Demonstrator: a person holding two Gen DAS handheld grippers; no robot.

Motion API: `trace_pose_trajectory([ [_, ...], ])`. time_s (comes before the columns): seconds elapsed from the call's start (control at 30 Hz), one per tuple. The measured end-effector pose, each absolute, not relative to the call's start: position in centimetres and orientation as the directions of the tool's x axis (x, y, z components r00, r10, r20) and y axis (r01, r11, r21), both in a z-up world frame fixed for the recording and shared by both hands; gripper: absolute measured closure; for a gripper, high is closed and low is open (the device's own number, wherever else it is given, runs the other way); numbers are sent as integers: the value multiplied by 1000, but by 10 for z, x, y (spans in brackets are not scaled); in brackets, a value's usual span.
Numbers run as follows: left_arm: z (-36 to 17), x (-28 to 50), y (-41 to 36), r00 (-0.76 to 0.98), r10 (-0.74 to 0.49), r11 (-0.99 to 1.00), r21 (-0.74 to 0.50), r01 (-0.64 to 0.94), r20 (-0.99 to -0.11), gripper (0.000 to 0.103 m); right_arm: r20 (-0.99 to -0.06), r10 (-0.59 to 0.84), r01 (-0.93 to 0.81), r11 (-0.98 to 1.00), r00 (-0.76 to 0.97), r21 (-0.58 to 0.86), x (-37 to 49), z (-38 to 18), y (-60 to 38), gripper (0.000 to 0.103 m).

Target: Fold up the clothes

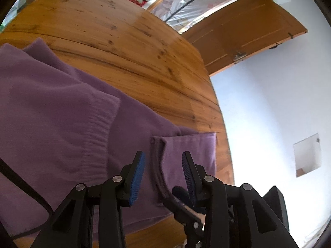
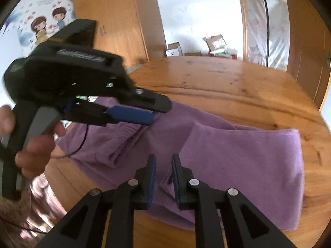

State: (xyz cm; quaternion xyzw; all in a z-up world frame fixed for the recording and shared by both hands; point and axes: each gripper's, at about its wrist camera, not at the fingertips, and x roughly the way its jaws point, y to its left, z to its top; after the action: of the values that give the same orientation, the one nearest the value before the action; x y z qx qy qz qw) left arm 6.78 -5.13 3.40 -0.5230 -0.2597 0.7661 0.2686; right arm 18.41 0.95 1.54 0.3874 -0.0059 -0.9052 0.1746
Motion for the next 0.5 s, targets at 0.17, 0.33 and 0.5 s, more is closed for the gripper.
trace_pose_trajectory([
  [0.17,36,71,-68,-333,666,-732,-671,-118,-668,64,-726,-324,339,-931,-606,133,183,1,-1,88],
  [0.33,39,73,-80,-351,662,-731,-674,-105,-663,64,-693,-347,362,-923,-632,132,183,15,-6,88],
  [0.5,39,71,-89,-371,648,-737,-671,-86,-665,64,-738,-340,356,-923,-583,144,179,-3,-11,87],
])
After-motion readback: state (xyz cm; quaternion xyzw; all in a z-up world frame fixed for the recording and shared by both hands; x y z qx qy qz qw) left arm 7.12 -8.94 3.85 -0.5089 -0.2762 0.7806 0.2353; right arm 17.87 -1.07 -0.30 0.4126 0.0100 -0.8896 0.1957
